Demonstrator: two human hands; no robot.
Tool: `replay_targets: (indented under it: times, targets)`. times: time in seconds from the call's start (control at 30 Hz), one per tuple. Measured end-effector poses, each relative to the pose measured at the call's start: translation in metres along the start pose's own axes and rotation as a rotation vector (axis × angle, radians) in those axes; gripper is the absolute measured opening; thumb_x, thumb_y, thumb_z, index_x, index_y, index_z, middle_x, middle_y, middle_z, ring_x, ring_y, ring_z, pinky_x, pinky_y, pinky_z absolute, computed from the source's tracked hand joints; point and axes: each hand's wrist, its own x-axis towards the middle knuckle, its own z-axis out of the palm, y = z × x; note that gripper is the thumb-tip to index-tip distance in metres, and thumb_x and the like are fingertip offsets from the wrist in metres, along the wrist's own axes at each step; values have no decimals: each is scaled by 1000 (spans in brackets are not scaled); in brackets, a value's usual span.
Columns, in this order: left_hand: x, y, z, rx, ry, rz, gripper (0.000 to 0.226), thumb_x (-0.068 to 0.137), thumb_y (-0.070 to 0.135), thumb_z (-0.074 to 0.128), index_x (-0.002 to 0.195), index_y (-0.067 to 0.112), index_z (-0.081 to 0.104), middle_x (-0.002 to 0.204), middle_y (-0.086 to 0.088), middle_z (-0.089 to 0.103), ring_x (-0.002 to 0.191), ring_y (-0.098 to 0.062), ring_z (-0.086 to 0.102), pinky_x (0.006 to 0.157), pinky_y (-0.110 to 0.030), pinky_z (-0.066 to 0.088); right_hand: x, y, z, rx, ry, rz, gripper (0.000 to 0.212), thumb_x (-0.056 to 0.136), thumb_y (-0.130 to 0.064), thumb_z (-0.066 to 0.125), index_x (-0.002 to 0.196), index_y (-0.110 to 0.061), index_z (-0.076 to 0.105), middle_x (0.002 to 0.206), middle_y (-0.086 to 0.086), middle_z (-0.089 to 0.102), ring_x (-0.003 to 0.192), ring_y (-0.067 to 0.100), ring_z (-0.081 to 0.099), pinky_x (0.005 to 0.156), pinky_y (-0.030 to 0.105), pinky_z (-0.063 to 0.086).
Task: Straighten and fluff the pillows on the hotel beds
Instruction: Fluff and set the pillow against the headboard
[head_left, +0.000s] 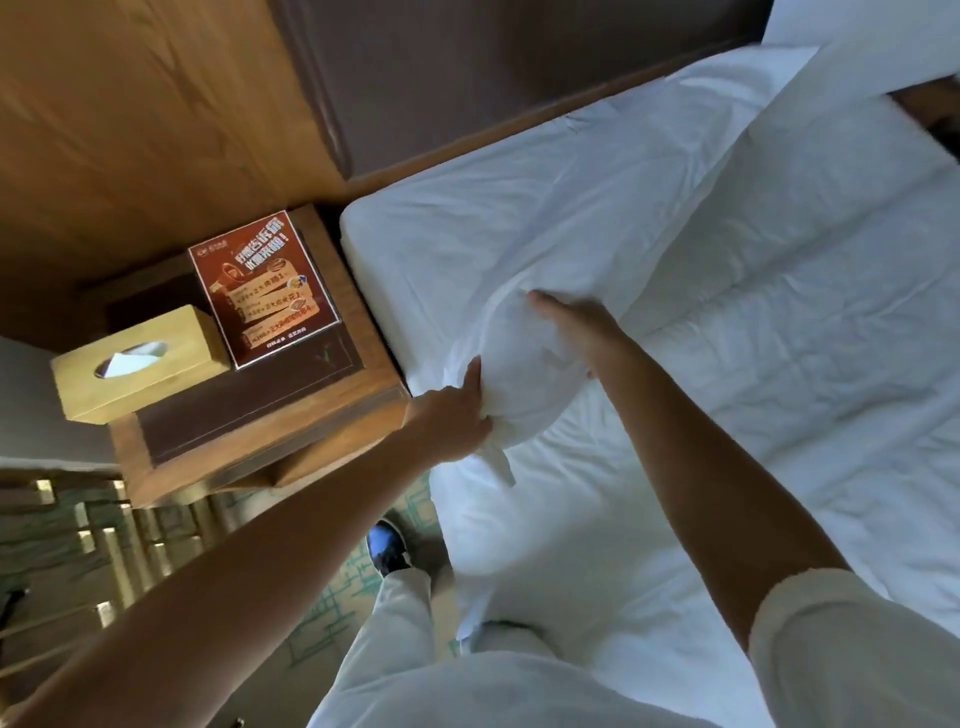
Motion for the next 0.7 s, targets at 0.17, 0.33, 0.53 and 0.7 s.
replay_targets:
  times: [0.17, 0.33, 0.53, 0.7]
  targets:
    - [-4, -56, 1, -10, -61, 98, 72, 108, 34, 35, 163, 19, -8, 112, -22, 67, 102, -39, 65, 74, -34, 41, -5, -2, 55, -171, 52, 24, 44, 83, -60, 64, 84, -16, 67, 90, 5, 69, 86, 31, 70, 76, 42, 61]
    - [-14, -124, -9, -9, -139, 112, 67, 107, 37, 36, 165, 24, 4, 129, -23, 63, 112, -39, 64, 90, -41, 51, -21, -13, 116, -441, 219, -26, 69, 84, -60, 35, 112, -6, 69, 104, 17, 75, 94, 34, 72, 93, 39, 55]
    - [-21, -157, -26, -66, -158, 135, 65, 106, 34, 36, 164, 21, 9, 130, -22, 65, 114, -38, 65, 94, -42, 53, -33, -43, 145, -552, 296, -35, 62, 99, -48, 28, 120, -6, 67, 110, 16, 74, 109, 33, 67, 97, 39, 51]
    - [-18, -169, -63, -137, -135, 164, 58, 107, 32, 38, 161, 13, 24, 135, -22, 62, 124, -37, 60, 103, -40, 48, -27, -69, 142, -523, 318, -46, 61, 97, -45, 29, 114, -4, 70, 99, 15, 76, 104, 33, 68, 93, 37, 52]
